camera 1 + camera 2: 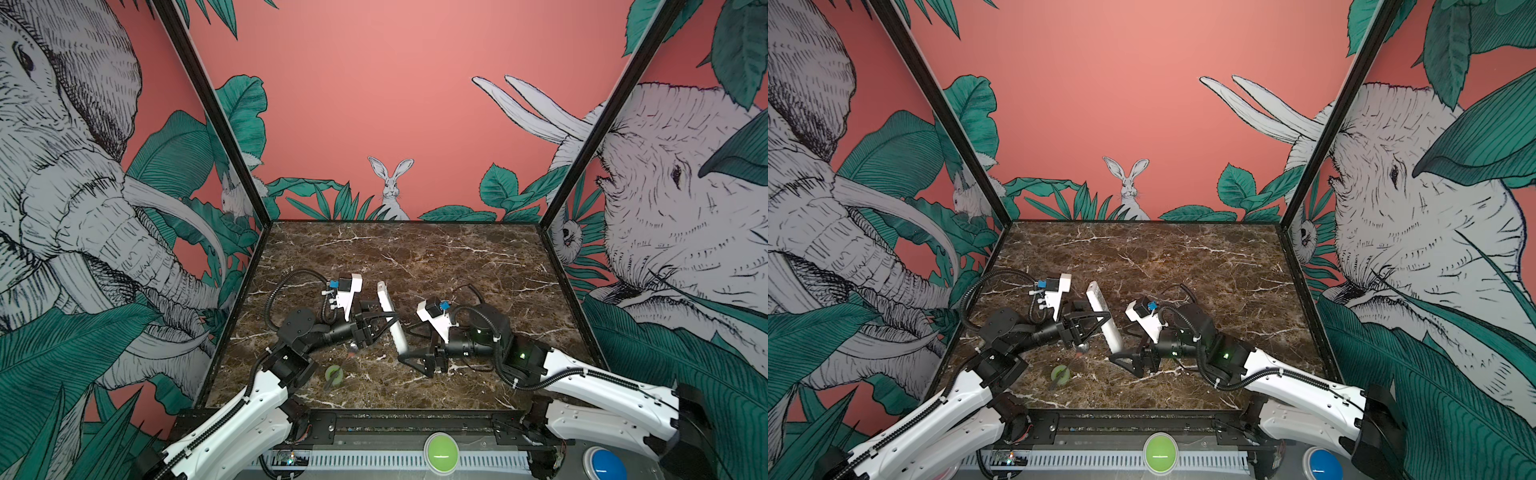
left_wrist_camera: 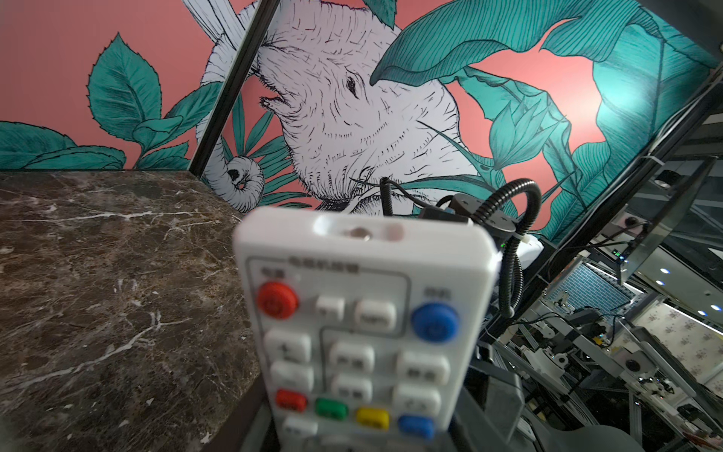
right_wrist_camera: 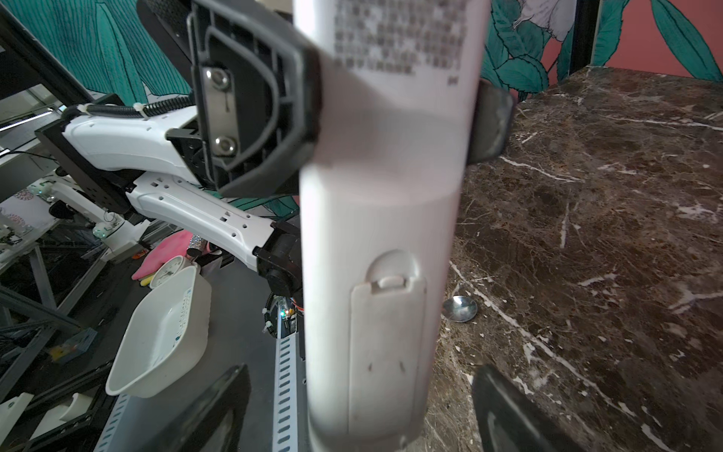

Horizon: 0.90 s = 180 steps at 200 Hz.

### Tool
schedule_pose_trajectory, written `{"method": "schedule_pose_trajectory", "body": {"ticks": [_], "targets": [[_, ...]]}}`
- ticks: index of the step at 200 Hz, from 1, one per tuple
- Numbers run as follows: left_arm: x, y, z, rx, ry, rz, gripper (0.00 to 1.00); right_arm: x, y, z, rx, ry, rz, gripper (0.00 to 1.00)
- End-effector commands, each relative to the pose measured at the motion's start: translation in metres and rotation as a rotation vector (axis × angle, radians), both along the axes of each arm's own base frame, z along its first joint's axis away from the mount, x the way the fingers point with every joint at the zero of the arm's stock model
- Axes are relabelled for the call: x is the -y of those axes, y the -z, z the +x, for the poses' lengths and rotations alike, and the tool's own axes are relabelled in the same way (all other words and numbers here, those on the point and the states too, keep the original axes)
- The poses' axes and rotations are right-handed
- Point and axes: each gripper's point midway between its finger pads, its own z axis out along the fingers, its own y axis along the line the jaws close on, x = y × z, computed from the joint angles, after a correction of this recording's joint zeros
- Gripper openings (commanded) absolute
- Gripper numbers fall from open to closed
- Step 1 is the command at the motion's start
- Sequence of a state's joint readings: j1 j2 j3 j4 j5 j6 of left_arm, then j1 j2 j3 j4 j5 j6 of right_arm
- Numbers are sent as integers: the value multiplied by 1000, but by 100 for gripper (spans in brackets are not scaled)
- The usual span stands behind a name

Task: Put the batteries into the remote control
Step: 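Open the right gripper and draw it back while the left gripper lowers the remote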

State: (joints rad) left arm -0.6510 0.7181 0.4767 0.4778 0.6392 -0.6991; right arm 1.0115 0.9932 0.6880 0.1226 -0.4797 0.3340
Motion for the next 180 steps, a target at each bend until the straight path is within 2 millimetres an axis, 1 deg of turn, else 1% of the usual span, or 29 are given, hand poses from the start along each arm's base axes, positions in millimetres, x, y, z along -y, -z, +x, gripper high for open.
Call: {"method": "schedule_pose_trajectory", "body": {"ticks": [1,51,68,88,122,155,180], "targets": [[-8,-11,11,31,-99,27,12,8,5,12,47,73,-41,88],[-16,8,30,-29,-215,143,11,23,19,24,75,164,-121,89],[-19,15,35,-44,-246,192,11,31,23,31,93,215,-154,89],[-23,19,41,-48,-286,245,11,39,31,40,104,276,-205,89],[-32,37,54,-99,-364,370,11,49,45,52,113,349,-291,90],[-42,49,62,-133,-430,436,13,58,48,64,154,425,-313,93],[-48,64,67,-180,-465,516,14,65,49,74,186,475,-354,96]]}}
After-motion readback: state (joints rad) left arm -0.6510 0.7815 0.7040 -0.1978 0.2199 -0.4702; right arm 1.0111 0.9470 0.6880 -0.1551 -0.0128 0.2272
